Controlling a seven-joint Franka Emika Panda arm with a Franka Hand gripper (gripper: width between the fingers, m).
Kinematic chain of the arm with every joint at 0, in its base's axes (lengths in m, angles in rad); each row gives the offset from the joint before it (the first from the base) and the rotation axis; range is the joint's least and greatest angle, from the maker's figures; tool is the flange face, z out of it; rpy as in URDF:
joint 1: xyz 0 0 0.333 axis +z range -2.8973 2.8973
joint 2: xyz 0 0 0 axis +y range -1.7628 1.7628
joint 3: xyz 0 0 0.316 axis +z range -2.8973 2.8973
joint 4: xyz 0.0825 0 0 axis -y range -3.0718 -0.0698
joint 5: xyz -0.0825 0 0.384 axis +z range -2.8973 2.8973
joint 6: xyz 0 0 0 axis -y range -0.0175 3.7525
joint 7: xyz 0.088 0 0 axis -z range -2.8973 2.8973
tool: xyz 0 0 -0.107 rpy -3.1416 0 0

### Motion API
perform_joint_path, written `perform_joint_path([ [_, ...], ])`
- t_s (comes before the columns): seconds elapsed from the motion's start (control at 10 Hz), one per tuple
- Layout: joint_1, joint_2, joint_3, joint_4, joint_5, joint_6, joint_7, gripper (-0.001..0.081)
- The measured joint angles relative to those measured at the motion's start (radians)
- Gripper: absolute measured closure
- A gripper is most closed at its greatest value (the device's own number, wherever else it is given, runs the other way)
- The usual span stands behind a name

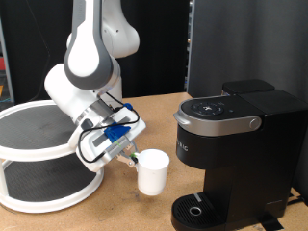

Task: Make a cup of coffee with the keurig machine

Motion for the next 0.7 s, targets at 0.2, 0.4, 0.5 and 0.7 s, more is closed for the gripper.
perform_joint_path([
  [0.2, 0.002, 0.025, 0.025, 0.017, 0.032, -0.007, -0.001, 0.0738],
  [0.4, 0.009, 0.046, 0.055, 0.028, 0.086, -0.009, -0.027, 0.0738],
  [0.5, 0.015, 0.055, 0.071, 0.032, 0.122, -0.009, -0.044, 0.0738],
  [0.7, 0.028, 0.082, 0.105, 0.045, 0.205, -0.003, -0.082, 0.0738],
])
